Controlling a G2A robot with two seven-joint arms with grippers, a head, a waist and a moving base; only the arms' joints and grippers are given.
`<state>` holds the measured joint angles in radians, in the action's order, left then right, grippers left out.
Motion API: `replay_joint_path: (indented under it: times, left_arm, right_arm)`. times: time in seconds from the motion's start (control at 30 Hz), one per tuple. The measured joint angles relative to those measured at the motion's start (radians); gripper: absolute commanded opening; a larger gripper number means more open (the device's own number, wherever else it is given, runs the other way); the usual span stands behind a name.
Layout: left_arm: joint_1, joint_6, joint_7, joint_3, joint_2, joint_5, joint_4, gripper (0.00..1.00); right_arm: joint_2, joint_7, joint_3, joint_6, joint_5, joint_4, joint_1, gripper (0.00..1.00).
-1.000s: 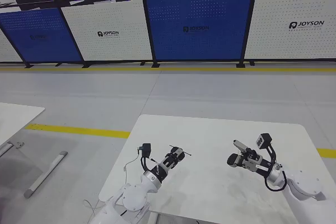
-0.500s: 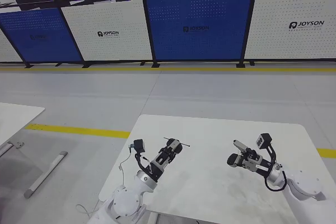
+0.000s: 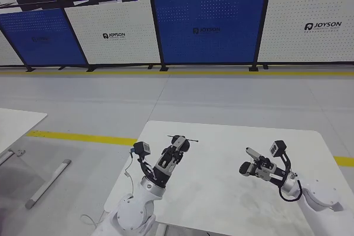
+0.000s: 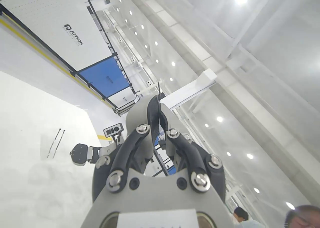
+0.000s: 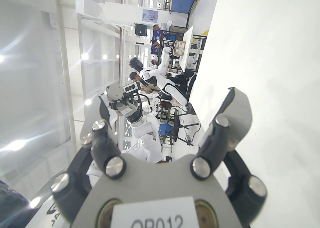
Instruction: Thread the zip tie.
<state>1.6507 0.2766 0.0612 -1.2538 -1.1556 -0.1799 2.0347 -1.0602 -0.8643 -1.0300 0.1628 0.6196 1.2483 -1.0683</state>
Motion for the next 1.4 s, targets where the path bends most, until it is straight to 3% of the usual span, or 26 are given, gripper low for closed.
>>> replay_joint_path:
  times: [0.33, 0.57, 0.7, 1.1, 1.27, 1.4]
  left_arm:
    - [-0.007, -0.013, -0.01, 0.004, 0.0, 0.012, -0.005, 0.0]
    - [-0.063, -0.178, -0.036, 0.054, -0.004, 0.197, -0.088, 0.0]
    - [-0.068, -0.228, -0.067, 0.062, -0.004, 0.247, -0.137, 0.0]
    - [-0.058, -0.218, -0.065, 0.049, -0.004, 0.216, -0.131, 0.0]
    - [-0.066, -0.266, -0.126, 0.06, 0.0, 0.293, -0.191, 0.0]
    - [-0.07, -0.298, -0.129, 0.061, 0.0, 0.337, -0.234, 0.0]
  right_arm:
    - [0.0, 0.0, 0.0, 0.0, 0.0, 0.0, 0.0, 1.0]
    - [0.0, 0.0, 0.0, 0.0, 0.0, 0.0, 0.0, 1.0]
    - [0.0, 0.0, 0.0, 0.0, 0.0, 0.0, 0.0, 1.0]
    - [0.0, 0.0, 0.0, 0.0, 0.0, 0.0, 0.0, 1.0]
    - [0.0, 0.0, 0.0, 0.0, 0.0, 0.0, 0.0, 1.0]
    - [0.0, 0.0, 0.0, 0.0, 0.0, 0.0, 0.0, 1.0]
